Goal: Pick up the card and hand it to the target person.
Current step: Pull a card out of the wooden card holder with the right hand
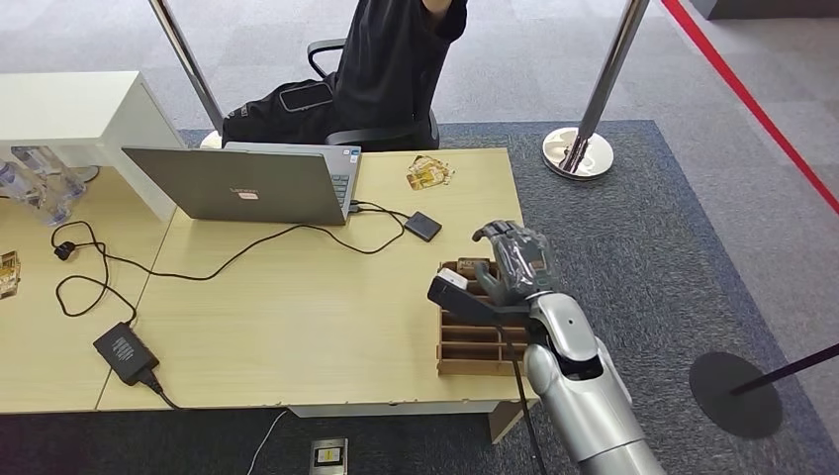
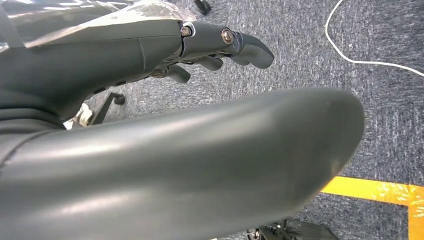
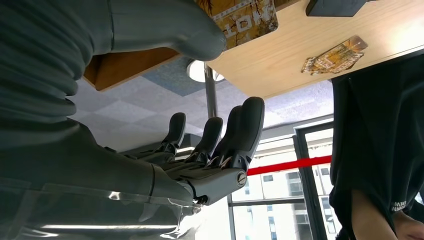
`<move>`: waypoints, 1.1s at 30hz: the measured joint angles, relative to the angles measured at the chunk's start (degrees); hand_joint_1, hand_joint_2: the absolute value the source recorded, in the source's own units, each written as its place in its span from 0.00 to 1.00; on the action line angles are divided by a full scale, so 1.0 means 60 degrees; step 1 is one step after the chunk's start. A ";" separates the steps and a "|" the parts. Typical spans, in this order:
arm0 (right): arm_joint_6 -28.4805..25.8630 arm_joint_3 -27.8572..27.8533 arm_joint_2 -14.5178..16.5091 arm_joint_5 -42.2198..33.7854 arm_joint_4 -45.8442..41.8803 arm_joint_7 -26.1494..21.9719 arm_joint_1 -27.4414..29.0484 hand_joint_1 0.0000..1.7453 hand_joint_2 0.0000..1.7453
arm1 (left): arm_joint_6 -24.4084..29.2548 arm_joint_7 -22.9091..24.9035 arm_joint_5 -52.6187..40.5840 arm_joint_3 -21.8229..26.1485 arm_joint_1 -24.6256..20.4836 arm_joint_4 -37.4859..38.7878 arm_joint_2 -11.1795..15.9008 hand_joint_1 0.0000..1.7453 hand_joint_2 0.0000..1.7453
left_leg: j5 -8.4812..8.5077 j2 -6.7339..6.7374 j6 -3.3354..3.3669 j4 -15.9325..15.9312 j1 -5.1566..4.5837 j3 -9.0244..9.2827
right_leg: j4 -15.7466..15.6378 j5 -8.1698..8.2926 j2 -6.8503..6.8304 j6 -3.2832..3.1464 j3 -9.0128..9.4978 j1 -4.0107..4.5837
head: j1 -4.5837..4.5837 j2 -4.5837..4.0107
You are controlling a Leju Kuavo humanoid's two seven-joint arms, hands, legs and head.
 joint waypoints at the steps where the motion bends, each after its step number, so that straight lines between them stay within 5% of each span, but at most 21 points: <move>1: -0.0013 0.0004 0.0006 -0.0015 0.0032 -0.0007 -0.0005 0.46 1.00 | 0.0001 -0.0016 0.0007 0.0000 0.0003 0.0000 0.0000 0.00 0.00 | 0.0000 0.0000 0.0000 0.0000 0.0000 0.0000 | 0.0000 0.0000 0.0000 0.0000 0.0000 0.0000 | 0.0001 0.0000; 33: -0.0372 0.0076 0.0304 -0.0544 0.1859 -0.0335 -0.0898 0.52 1.00 | 0.0087 -0.0027 0.0183 0.0025 0.0144 0.0040 0.0026 0.00 0.00 | 0.0001 0.0000 -0.0001 0.0000 0.0000 0.0000 | 0.0001 0.0000 0.0000 0.0000 0.0000 0.0000 | 0.0000 0.0001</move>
